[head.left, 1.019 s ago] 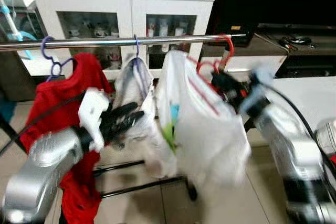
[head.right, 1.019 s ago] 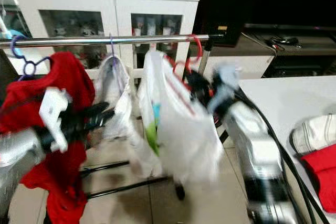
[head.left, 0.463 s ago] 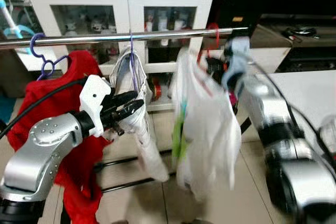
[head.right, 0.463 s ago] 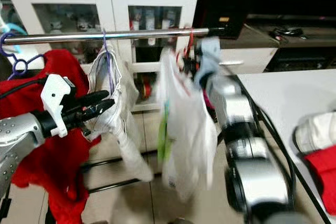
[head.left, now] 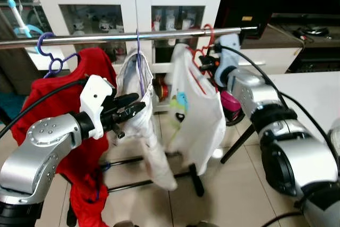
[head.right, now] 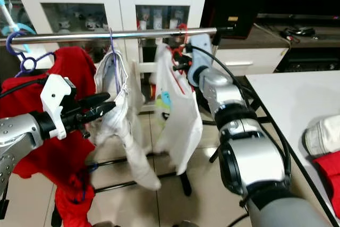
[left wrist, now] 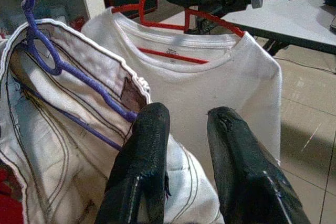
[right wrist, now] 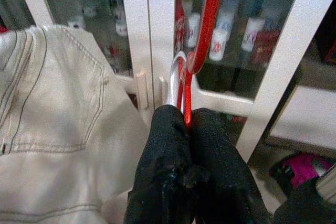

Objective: Hang hanger

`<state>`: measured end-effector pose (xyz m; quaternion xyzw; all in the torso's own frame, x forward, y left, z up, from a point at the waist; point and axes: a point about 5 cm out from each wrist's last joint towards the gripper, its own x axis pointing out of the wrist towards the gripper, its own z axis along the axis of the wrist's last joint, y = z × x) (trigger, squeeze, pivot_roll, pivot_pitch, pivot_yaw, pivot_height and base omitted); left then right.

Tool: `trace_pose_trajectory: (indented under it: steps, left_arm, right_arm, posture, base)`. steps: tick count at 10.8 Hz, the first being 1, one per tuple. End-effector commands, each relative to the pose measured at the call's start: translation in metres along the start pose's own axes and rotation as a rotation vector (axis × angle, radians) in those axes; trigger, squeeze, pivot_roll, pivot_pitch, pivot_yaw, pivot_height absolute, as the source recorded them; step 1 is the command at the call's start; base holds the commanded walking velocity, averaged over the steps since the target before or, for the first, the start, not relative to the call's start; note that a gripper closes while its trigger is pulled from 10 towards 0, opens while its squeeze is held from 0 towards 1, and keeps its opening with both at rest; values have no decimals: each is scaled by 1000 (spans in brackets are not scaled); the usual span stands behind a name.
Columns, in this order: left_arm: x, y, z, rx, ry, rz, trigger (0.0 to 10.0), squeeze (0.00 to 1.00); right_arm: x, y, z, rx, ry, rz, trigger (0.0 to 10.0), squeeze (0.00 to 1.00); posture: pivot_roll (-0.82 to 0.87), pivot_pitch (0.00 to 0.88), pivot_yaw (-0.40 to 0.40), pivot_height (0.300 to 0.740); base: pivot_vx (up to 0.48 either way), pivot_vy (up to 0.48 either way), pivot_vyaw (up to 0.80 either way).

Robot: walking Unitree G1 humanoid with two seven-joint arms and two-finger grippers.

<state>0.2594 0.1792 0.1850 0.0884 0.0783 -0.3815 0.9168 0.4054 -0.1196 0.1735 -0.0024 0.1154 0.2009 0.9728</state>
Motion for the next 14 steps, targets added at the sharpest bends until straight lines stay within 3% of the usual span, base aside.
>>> trace_pose_trajectory:
  steps: [1,4,6,9,10,11,12,14]
  left_arm:
    - [2,-2,7,23,-5,-26,10000,0]
    - [4,0,6,25,-7,-4,10000,0]
    - [6,5,4,20,-23,54,10000,0]
    - [7,3,-1,-5,-80,176,10000,0]
    - [5,0,-3,-19,-97,222,10000,0]
    - [2,-3,-6,-14,-110,274,10000,0]
    - [-1,-8,-9,-28,-127,318,10000,0]
    - [-3,-18,-20,-60,-107,359,10000,0]
  right_arm:
    - [1,1,-7,-13,59,0,10000,0]
    - [1,0,-5,-24,26,-2,10000,0]
    - [-2,-5,17,48,-165,41,10000,1000]
    - [-21,-10,16,76,-306,189,10000,1000]
    - [-41,-3,14,64,-391,278,10000,1000]
    - [-62,0,6,70,-438,266,10000,27]
    - [-82,5,-10,111,-420,243,10000,0]
    - [-115,31,-40,183,-371,184,10000,0]
  posture:
    - [71,36,-39,740]
    - [69,18,-46,740]
    - [57,0,-47,740]
    - [16,0,-35,740]
    - [1,0,-32,740]
    - [-3,0,-38,740]
    - [-4,0,-44,740]
    - [-14,0,-57,740]
  base:
    - [0,0,0]
    - [0,0,0]
    - [0,0,0]
    - [0,0,0]
    - [0,0,0]
    - [0,0,0]
    - [0,0,0]
    - [0,304,0]
